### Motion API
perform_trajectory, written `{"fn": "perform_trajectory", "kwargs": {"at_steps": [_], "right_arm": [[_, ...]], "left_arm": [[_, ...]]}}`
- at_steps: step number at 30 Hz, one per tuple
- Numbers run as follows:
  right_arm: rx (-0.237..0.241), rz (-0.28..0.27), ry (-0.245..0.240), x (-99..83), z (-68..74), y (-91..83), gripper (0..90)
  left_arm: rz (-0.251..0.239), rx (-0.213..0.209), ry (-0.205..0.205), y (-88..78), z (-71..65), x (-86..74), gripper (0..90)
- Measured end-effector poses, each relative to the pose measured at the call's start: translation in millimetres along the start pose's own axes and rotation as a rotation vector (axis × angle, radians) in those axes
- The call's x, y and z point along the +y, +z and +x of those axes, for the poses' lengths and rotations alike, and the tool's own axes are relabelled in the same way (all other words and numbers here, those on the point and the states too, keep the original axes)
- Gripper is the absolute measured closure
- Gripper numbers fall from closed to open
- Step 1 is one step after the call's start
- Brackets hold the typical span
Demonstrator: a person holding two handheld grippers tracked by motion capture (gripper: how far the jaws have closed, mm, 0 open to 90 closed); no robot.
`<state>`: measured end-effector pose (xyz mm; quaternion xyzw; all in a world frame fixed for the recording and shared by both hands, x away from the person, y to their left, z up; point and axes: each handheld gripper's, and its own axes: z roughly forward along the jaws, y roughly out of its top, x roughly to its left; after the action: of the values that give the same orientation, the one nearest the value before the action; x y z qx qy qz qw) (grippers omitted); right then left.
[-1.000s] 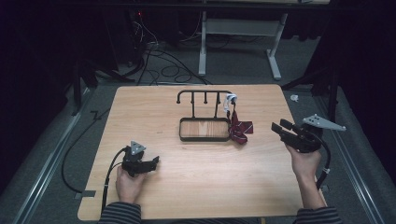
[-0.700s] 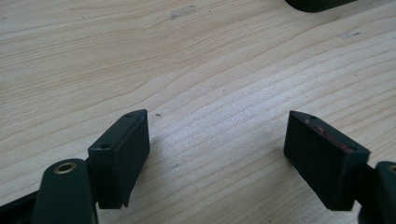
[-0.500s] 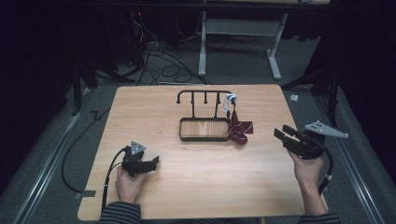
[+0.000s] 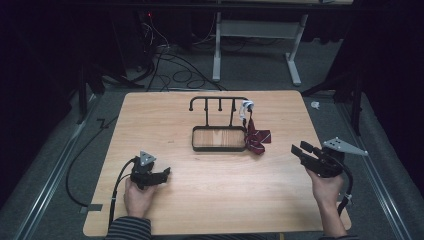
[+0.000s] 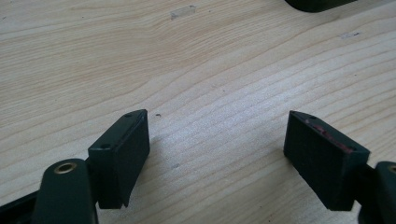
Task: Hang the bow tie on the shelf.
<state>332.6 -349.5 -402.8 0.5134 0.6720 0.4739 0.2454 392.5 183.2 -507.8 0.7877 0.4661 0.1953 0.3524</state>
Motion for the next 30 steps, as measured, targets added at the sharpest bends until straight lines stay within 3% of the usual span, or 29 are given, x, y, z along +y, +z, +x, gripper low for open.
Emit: {"fn": "perform_trajectory", "kwargs": {"at_steps": [15, 30], "right_arm": [[0.004, 0.026, 0.034, -25.7, -3.5, 8.5, 56.4], [-0.016, 0.091, 0.051, -47.1, -7.7, 27.7, 56.5]], "left_arm": [[0.0, 0.001, -0.001, -0.1, -0.2, -0.1, 22.9], [0.0, 0.001, -0.001, -0.2, -0.2, -0.2, 22.9]]}}
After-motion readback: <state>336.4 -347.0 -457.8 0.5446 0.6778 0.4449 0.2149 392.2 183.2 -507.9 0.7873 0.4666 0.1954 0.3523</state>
